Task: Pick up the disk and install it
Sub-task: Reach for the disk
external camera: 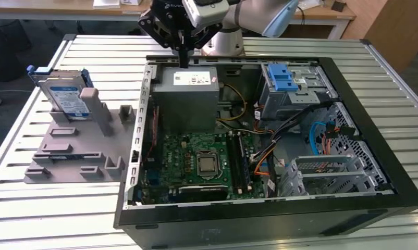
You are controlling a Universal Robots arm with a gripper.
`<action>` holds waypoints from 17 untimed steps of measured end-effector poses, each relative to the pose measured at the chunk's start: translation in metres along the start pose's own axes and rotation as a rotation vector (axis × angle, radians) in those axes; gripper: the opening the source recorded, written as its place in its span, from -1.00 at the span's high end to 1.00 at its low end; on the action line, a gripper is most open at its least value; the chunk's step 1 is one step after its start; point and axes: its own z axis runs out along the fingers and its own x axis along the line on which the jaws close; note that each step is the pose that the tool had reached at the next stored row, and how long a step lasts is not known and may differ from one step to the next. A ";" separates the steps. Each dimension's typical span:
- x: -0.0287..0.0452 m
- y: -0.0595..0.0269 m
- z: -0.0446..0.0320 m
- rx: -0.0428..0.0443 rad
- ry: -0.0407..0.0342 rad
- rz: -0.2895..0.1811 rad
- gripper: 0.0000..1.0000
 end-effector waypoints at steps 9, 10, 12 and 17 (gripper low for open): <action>0.0063 -0.0005 -0.0001 -0.0001 0.0000 0.000 0.79; 0.0070 -0.0005 -0.0001 0.0000 0.0001 0.000 0.79; 0.0090 -0.0007 -0.0001 0.0000 0.0000 0.000 0.79; 0.0116 -0.0009 0.0000 -0.0001 0.0000 0.000 0.79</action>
